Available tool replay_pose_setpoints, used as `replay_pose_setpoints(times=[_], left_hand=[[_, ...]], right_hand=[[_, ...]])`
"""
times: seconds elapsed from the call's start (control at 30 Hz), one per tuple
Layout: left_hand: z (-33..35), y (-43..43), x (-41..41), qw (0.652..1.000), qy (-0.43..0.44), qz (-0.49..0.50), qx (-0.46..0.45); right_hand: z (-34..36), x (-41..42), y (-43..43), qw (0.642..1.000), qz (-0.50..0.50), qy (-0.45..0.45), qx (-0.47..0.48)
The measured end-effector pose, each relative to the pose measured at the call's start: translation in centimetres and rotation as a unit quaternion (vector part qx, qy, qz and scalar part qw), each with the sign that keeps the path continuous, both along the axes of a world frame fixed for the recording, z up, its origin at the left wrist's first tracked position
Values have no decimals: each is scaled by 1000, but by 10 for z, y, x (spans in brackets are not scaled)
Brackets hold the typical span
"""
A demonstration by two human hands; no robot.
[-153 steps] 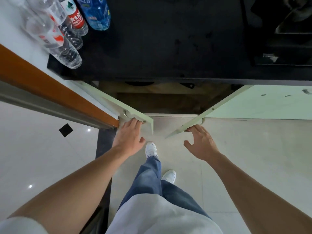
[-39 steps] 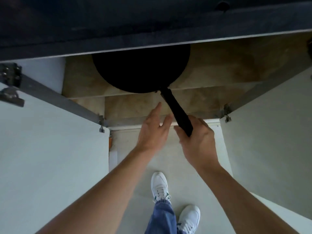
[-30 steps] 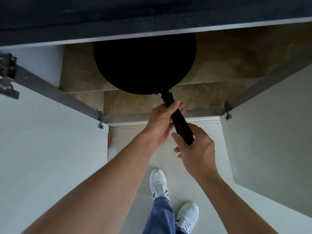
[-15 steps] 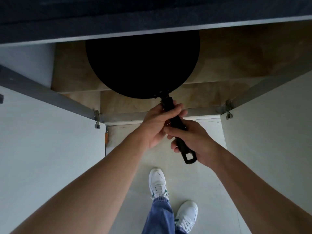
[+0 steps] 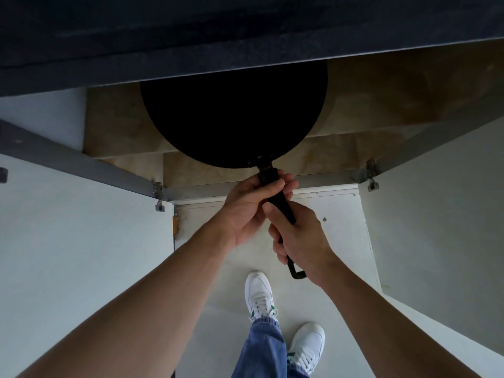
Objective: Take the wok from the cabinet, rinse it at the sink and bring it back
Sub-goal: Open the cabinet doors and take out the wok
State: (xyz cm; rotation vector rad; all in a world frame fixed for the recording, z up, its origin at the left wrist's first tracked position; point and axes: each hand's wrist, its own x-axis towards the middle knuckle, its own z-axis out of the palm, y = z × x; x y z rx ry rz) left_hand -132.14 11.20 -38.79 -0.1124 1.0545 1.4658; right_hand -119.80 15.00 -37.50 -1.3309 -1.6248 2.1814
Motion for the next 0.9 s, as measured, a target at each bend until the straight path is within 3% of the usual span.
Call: replay_pose_setpoints(times=[0.5,0.9], left_hand=[[85,-75,92,995,-42,-23,-92],[214,-159,195,987,-57,-63,-135]], right_hand=[[99,86,-88,995,-41,-84,-45],[218,187,-186,989,-63,-123,-43]])
